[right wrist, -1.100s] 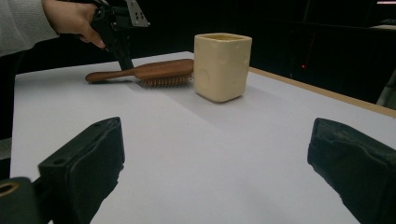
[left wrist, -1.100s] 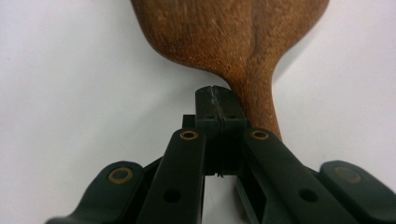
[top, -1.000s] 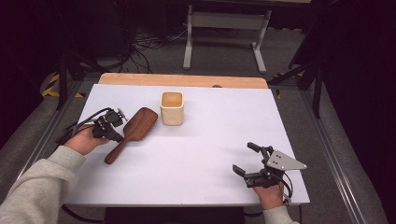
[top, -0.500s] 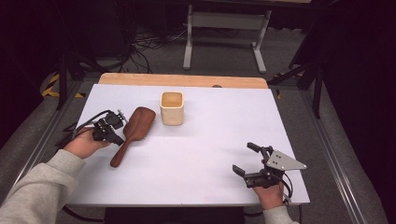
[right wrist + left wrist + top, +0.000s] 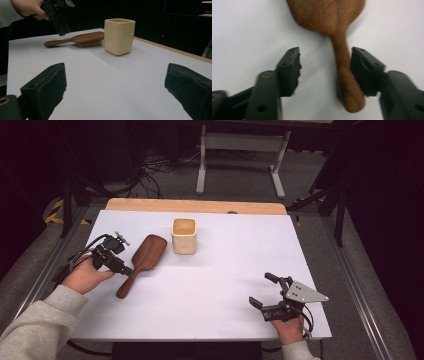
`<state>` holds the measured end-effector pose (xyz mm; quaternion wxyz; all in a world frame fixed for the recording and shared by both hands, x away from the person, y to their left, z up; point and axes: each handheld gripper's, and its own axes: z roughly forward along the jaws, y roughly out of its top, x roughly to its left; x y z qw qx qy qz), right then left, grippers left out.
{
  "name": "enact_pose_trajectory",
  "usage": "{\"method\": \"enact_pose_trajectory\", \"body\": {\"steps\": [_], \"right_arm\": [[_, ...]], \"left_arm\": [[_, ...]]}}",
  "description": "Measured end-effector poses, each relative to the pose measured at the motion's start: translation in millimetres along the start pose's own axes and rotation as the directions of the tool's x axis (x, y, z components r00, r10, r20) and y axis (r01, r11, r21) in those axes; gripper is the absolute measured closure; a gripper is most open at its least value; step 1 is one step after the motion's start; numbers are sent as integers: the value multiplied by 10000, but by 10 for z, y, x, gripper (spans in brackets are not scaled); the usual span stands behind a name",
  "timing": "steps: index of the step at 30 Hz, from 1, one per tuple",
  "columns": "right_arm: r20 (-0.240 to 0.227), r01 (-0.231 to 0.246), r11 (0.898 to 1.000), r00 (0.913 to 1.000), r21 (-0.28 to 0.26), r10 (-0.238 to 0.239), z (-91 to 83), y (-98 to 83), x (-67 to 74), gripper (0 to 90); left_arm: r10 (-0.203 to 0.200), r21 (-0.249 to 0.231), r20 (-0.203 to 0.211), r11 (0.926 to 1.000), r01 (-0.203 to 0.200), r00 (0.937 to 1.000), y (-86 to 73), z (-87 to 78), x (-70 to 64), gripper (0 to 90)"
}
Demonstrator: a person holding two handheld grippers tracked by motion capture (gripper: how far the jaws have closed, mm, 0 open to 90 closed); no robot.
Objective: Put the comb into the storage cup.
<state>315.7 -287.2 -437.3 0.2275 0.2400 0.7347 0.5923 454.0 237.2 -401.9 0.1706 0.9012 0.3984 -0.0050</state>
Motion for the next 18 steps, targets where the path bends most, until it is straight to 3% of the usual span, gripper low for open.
{"method": "enact_pose_trajectory", "body": {"steps": [3, 6, 9, 18], "right_arm": [[-5, -12, 10000, 10000, -3, 12, 1, 1, 1, 43], [-14, -22, 10000, 10000, -12, 22, 2, 0, 1, 42], [0, -40, 10000, 10000, -23, 40, -2, 1, 0, 42], [-25, -93, 9999, 10000, -65, 93, -5, 0, -3, 41]], "left_arm": [[-38, -380, 99, 9993, 42, 9999, 1, -25, -48, 155], [-106, -721, 138, 9973, 115, 9998, 0, -35, -78, 18], [-10, -1103, 364, 9939, 50, 9993, -2, -34, -104, 1], [-67, -1070, 475, 9942, 118, 9988, 10, 67, -150, 0]]}}
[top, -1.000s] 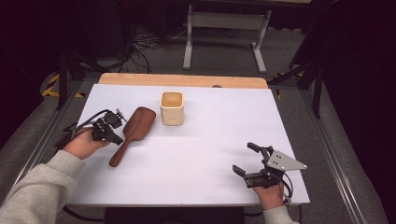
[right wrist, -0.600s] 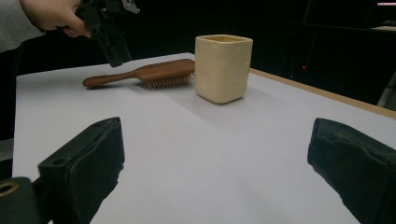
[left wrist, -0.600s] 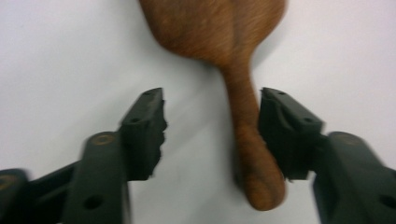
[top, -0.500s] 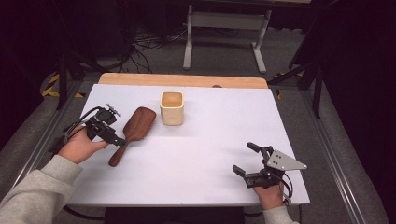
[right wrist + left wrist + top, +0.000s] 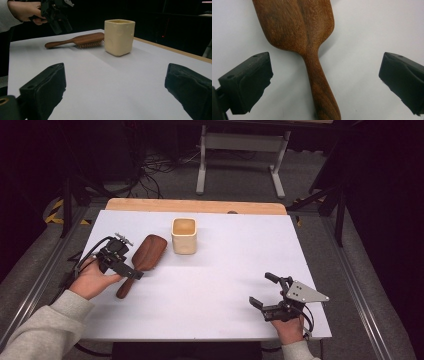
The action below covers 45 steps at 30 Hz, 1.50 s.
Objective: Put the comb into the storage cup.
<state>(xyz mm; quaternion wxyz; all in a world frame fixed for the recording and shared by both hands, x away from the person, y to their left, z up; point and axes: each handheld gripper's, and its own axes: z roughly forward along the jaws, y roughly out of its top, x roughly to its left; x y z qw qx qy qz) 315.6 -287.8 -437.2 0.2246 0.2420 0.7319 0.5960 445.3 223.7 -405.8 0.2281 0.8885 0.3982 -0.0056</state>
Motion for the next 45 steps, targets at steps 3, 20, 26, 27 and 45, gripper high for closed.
{"method": "enact_pose_trajectory", "body": {"steps": [3, 20, 26, 27, 45], "right_arm": [[-8, 46, 10000, 10000, -17, -46, 0, 4, 5, 41], [-32, 59, 10000, 10000, -13, -59, -2, 4, 6, 40], [-26, 71, 10000, 10000, 6, -71, 0, 2, 6, 41], [-32, 74, 10000, 10000, 11, -74, -1, 3, 6, 40], [-37, 104, 9999, 9999, 24, -104, 1, 3, 9, 41]], "left_arm": [[-6, -151, 52, 9999, 7, 10000, -3, 60, 1, 0], [-1248, 139, -502, 9920, 1257, 9909, -68, 295, 57, 108], [-1672, 179, -237, 9857, 1676, 9856, -84, 333, 77, 233], [-1679, 197, -271, 9855, 1684, 9854, -82, 338, 75, 255], [-1802, 360, -1247, 9819, 1859, 9757, -69, 376, 37, 716]]}}
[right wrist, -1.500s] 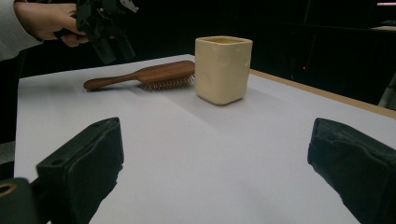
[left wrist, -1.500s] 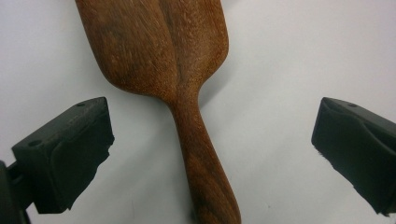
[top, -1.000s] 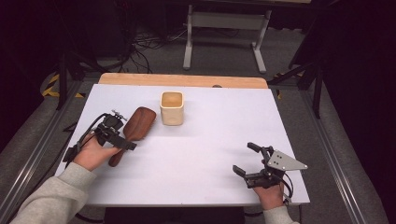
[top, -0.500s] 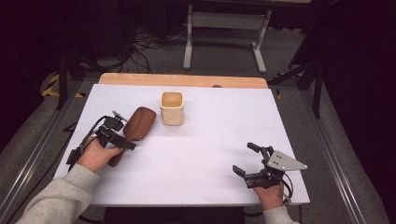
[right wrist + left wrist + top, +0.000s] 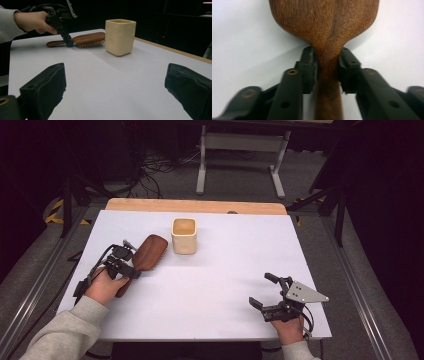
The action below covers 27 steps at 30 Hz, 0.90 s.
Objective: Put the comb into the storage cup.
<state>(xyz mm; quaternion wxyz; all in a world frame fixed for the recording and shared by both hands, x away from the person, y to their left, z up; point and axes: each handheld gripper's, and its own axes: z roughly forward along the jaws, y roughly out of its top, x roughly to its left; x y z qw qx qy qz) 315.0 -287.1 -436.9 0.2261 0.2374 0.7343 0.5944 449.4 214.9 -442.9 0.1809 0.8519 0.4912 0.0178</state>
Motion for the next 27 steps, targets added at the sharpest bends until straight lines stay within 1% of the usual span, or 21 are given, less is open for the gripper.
{"method": "enact_pose_trajectory", "body": {"steps": [1, 5, 8, 9, 10, 11, 12, 13, 15, 16, 17, 18, 19, 21, 22, 23, 24, 25, 27], "right_arm": [[7, 5, 10000, 10000, -3, -5, 0, 0, 1, 42], [-8, 9, 10000, 10000, 14, -9, 2, 1, 2, 42], [-14, 25, 10000, 10000, 14, -25, 2, 2, 5, 42], [-8, 24, 10000, 10000, 15, -24, 1, 2, 5, 42], [-6, 15, 10000, 10000, 15, -15, 1, 1, 4, 42], [-2, 14, 10000, 10000, 14, -14, 1, 1, 3, 42], [-7, 14, 10000, 10000, 15, -14, 2, 2, 3, 42], [-10, 27, 10000, 10000, 21, -27, 3, 2, 4, 43], [-5, 39, 10000, 10000, 31, -39, 3, 1, 3, 43], [-6, 32, 10000, 10000, 29, -32, 3, 0, 2, 43], [-4, 31, 10000, 10000, 29, -31, 3, 0, 1, 43], [-1, 34, 10000, 10000, 29, -34, 2, 0, 2, 43], [4, 45, 10000, 10000, 34, -45, 2, 0, 1, 43], [2, 43, 10000, 10000, 37, -43, 2, -1, 1, 43], [11, 49, 10000, 10000, 40, -49, 2, -1, 1, 43], [8, 47, 10000, 10000, 38, -47, 1, -2, 0, 43], [8, 36, 10000, 10000, 36, -36, 2, -2, 0, 43], [8, 36, 10000, 10000, 36, -36, 2, -2, 0, 43], [5, 38, 10000, 10000, 35, -38, 4, -2, 1, 43]], "left_arm": [[58, -13, -41, 10000, -58, 10000, 2, 0, 6, 717], [-38, 46, -147, 10000, 38, 9999, 4, 2, -25, 727], [60, 88, -321, 9999, -57, 9995, 12, 4, -35, 728], [-17, 130, -272, 9999, 21, 9996, 13, 3, -41, 729], [50, 133, -299, 9999, -46, 9995, 17, 5, -40, 729], [19, 141, -286, 9999, -15, 9996, 20, 5, -42, 730], [-101, 170, -236, 9998, 105, 9997, 23, 4, -39, 730], [-104, 142, -251, 9998, 107, 9996, 22, 5, -42, 730], [17, 132, -239, 9999, -14, 9997, 19, 3, -38, 731], [17, 132, -239, 9999, -14, 9997, 19, 3, -38, 732], [279, 125, -296, 9995, -275, 9992, 20, 0, -29, 732], [311, 112, -342, 9995, -307, 9989, 19, -1, -29, 732], [303, 69, -268, 9995, -302, 9992, 11, -1, -33, 733], [276, -75, -280, 9996, -278, 9992, -3, -1, -36, 733], [356, -110, -267, 9993, -359, 9990, -7, -3, -30, 734], [376, -140, -256, 9992, -379, 9990, -13, -12, -31, 734], [409, -269, -291, 9988, -417, 9987, -17, -22, -28, 734], [409, -269, -291, 9988, -417, 9987, -17, -22, -28, 733], [442, -487, -311, 9978, -457, 9985, -31, -59, -31, 733]]}}
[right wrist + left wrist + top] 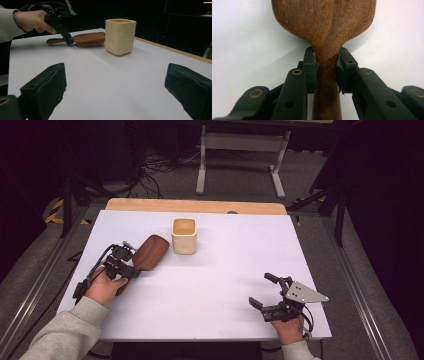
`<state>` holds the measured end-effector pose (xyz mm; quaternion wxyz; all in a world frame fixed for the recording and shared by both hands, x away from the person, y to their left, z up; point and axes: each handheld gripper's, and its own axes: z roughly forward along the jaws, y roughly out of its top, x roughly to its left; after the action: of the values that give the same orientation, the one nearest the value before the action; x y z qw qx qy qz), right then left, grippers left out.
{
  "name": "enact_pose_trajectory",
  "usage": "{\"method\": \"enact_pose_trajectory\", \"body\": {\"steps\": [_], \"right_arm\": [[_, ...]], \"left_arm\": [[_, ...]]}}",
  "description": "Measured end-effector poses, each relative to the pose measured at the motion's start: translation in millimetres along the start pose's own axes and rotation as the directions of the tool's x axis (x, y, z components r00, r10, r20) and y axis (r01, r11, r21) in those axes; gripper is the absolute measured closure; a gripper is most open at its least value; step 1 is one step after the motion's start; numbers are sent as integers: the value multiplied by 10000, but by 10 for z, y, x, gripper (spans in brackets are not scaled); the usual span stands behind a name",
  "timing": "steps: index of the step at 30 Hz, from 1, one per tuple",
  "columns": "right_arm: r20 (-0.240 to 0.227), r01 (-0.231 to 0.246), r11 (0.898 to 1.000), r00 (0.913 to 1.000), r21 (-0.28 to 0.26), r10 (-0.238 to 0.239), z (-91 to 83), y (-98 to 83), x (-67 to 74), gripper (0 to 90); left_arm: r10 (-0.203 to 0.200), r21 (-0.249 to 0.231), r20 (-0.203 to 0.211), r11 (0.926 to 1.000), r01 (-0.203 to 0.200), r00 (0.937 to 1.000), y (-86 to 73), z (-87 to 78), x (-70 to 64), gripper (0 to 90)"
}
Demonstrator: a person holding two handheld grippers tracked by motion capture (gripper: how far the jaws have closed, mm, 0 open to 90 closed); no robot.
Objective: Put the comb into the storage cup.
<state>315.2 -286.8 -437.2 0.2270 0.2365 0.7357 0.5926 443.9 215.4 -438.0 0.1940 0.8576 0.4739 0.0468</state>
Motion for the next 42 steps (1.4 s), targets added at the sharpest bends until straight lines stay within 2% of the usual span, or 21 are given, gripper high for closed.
{"method": "enact_pose_trajectory", "body": {"steps": [8, 14, 15, 18, 19, 22, 23, 24, 26, 28, 30, 31, 37, 38, 39, 40, 41, 42], "right_arm": [[6, -17, 10000, 10000, -24, 17, -2, -2, -3, 43], [1, -18, 10000, 10000, -11, 18, -2, 0, 0, 43], [-1, -33, 10000, 10000, -14, 33, -3, -1, -2, 43], [10, -29, 10000, 10000, 7, 29, 1, -1, -2, 43], [10, -29, 10000, 10000, 7, 29, 1, -1, -2, 43], [-13, -14, 10000, 10000, 28, 14, 11, 0, 7, 43], [-14, -17, 10000, 10000, 23, 17, 11, 1, 7, 43], [-14, -17, 10000, 10000, 23, 17, 11, 1, 7, 43], [-14, -14, 10000, 10000, 21, 14, 13, 2, 6, 43], [-21, -14, 10000, 10000, 17, 14, 12, 4, 9, 43], [-19, 8, 10000, 10000, 37, -8, 12, 6, 7, 43], [-24, 4, 10000, 10000, 38, -4, 14, 8, 6, 44], [-22, 93, 9999, 10000, 97, -93, 18, 29, 18, 44], [-31, 113, 9999, 9999, 105, -113, 18, 33, 18, 44], [-42, 125, 9998, 9999, 122, -125, 19, 37, 20, 44], [-35, 149, 9998, 9999, 153, -148, 22, 42, 23, 44], [-41, 195, 9996, 9998, 192, -194, 23, 50, 26, 45], [-41, 195, 9996, 9998, 192, -194, 23, 50, 26, 45]], "left_arm": [[179, -614, -93, 9979, -185, 9998, -56, -98, -33, 732], [209, -1074, 9, 9940, -207, 9998, -117, -227, -50, 732], [228, -1357, -16, 9905, -228, 9997, -149, -292, -65, 732], [276, -1734, 158, 9845, -245, 9995, -185, -396, -86, 732], [276, -1734, 158, 9845, -245, 9995, -185, -396, -86, 732], [378, -2214, 153, 9746, -335, 9992, -221, -493, -137, 732], [493, -2446, 136, 9686, -444, 9987, -239, -539, -169, 732], [493, -2446, 136, 9686, -444, 9987, -239, -539, -169, 732], [646, -2774, 166, 9590, -575, 9978, -272, -592, -226, 732], [709, -2964, 206, 9531, -616, 9973, -295, -617, -261, 732], [838, -3275, 243, 9421, -713, 9962, -326, -648, -301, 732], [848, -3433, 386, 9369, -665, 9956, -340, -654, -320, 732], [1260, -4254, 243, 8990, -1038, 9917, -422, -690, -432, 732], [1321, -4460, 177, 8882, -1104, 9911, -439, -691, -448, 731], [1398, -4756, 141, 8719, -1163, 9901, -469, -690, -472, 732], [1399, -4978, 122, 8596, -1153, 9901, -493, -687, -488, 731], [1429, -5243, 187, 8441, -1120, 9896, -524, -682, -503, 731], [1458, -5409, 270, 8341, -1082, 9889, -545, -676, -518, 731]]}}
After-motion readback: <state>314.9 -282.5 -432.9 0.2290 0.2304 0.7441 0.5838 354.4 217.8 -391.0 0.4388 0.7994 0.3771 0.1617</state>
